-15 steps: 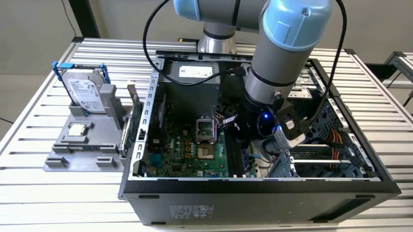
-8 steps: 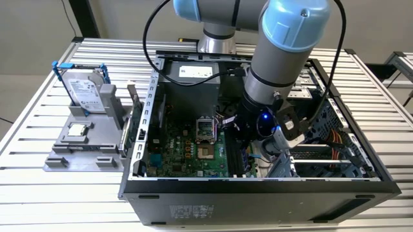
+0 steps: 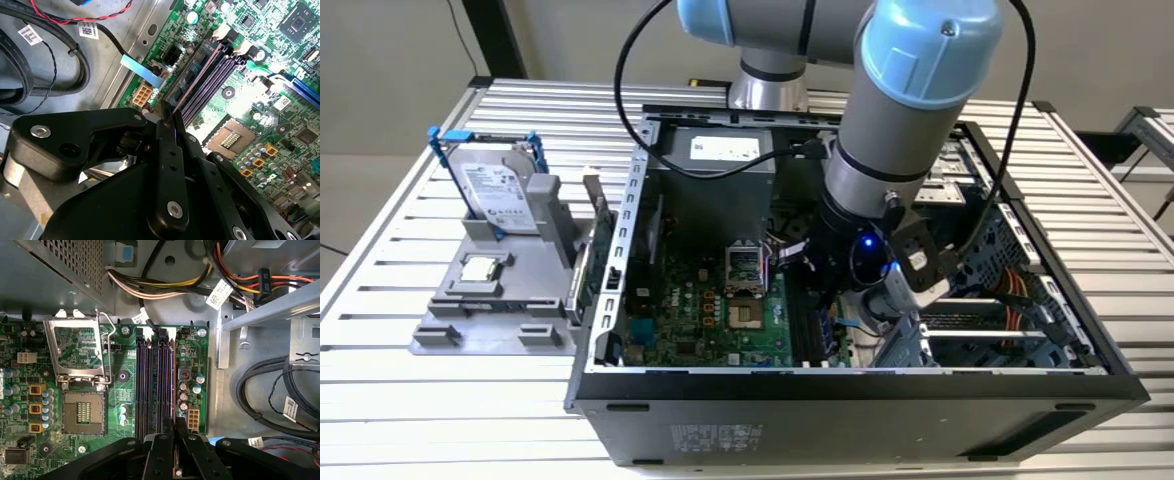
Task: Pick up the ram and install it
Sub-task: 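Insert the ram into the slot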
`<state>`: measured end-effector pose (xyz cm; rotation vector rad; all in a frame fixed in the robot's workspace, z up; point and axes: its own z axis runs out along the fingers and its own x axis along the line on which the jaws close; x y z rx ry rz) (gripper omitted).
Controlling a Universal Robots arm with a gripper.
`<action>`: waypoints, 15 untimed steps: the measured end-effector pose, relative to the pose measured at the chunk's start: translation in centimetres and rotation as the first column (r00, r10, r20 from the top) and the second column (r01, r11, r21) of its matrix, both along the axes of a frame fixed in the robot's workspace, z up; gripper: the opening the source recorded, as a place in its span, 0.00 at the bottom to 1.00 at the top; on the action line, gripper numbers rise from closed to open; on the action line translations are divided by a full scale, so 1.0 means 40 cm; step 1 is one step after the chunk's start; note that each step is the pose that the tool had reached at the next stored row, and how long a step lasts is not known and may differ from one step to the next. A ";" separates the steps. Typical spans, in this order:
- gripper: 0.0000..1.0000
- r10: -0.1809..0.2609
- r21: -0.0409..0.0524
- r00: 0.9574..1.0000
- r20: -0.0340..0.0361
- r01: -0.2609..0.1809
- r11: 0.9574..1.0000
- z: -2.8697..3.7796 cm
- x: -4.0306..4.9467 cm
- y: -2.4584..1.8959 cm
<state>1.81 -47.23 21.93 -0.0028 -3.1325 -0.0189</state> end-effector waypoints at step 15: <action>0.00 0.000 0.000 1.000 0.000 0.000 1.000 0.000 -0.003 0.000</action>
